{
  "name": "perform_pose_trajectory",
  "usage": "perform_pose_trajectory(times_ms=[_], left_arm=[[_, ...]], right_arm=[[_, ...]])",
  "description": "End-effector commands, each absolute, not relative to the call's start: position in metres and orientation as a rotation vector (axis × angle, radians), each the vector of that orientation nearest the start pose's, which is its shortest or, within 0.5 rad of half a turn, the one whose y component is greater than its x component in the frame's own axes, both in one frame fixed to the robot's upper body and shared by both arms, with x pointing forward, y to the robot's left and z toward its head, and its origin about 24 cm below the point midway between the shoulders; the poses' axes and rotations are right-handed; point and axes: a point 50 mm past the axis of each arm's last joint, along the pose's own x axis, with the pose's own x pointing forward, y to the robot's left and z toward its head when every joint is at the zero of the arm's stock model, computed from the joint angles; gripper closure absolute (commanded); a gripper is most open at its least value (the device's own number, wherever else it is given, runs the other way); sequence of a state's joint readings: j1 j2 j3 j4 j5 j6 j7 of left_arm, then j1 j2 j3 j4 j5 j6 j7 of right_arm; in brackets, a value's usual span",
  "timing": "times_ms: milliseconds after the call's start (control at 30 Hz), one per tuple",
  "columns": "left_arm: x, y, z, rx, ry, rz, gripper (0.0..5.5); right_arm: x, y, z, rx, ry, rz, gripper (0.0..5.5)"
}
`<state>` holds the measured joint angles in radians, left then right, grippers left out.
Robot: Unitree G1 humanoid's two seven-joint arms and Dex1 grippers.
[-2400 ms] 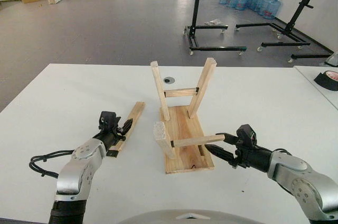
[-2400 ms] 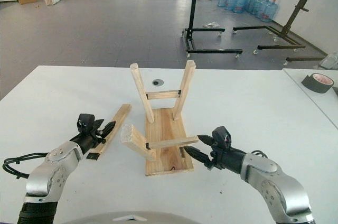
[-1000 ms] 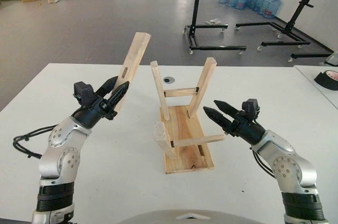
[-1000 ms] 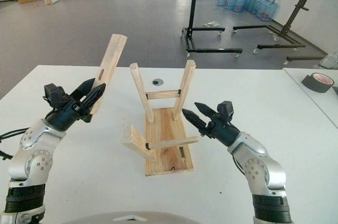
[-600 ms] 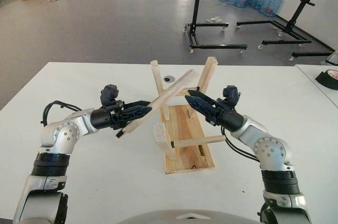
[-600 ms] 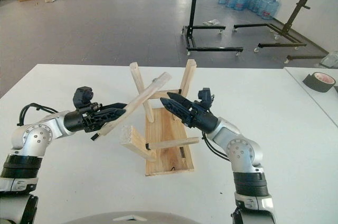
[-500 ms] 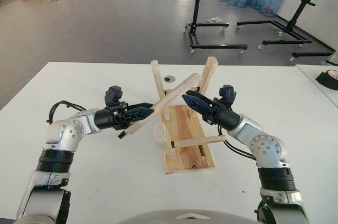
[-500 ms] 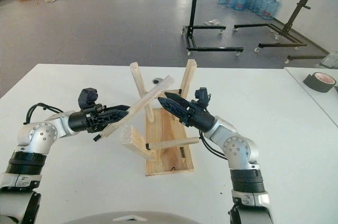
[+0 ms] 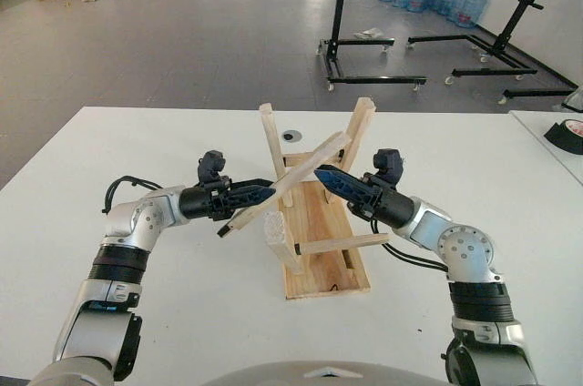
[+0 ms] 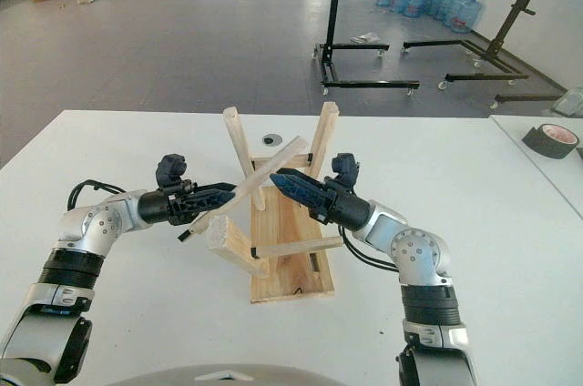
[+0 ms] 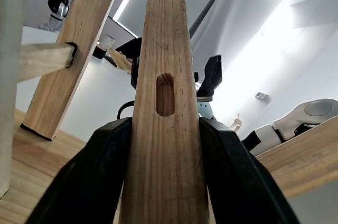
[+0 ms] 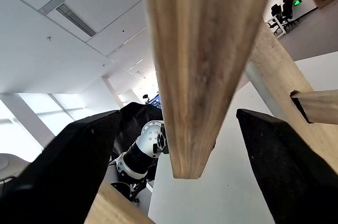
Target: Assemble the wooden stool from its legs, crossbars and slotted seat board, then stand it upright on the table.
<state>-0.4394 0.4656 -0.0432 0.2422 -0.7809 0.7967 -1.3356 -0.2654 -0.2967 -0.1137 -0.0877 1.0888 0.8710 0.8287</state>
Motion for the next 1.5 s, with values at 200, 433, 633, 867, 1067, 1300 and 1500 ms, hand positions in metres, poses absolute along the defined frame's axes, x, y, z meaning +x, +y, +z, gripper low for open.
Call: perform_pose_trajectory(times_ms=[200,433,633,867,1067,1300,1500], left_arm=[[0.278,0.15,0.105,-0.675,0.371,-1.545,3.5],[0.267,0.149,0.104,-0.697,0.397,-1.583,3.5],[0.265,0.149,0.102,-0.705,0.401,-1.58,3.5],[0.269,0.151,0.101,-0.676,0.325,-1.503,2.9],[0.267,0.168,0.108,-0.675,0.246,-1.378,2.01],[0.231,0.188,0.137,-0.655,0.051,-1.265,1.96],[0.227,0.18,0.125,-0.446,0.013,-0.969,1.96]], right_arm=[[0.263,-0.121,0.12,0.808,0.165,1.26,1.66],[0.258,-0.117,0.118,0.824,0.151,1.288,3.09],[0.258,-0.117,0.117,0.822,0.14,1.284,3.43],[0.259,-0.117,0.115,0.767,0.119,1.249,3.43],[0.262,-0.156,0.125,0.582,0.049,1.105,3.44],[0.233,-0.244,0.147,0.32,0.169,1.034,3.44],[0.207,-0.25,0.136,0.115,0.354,1.139,3.45]])
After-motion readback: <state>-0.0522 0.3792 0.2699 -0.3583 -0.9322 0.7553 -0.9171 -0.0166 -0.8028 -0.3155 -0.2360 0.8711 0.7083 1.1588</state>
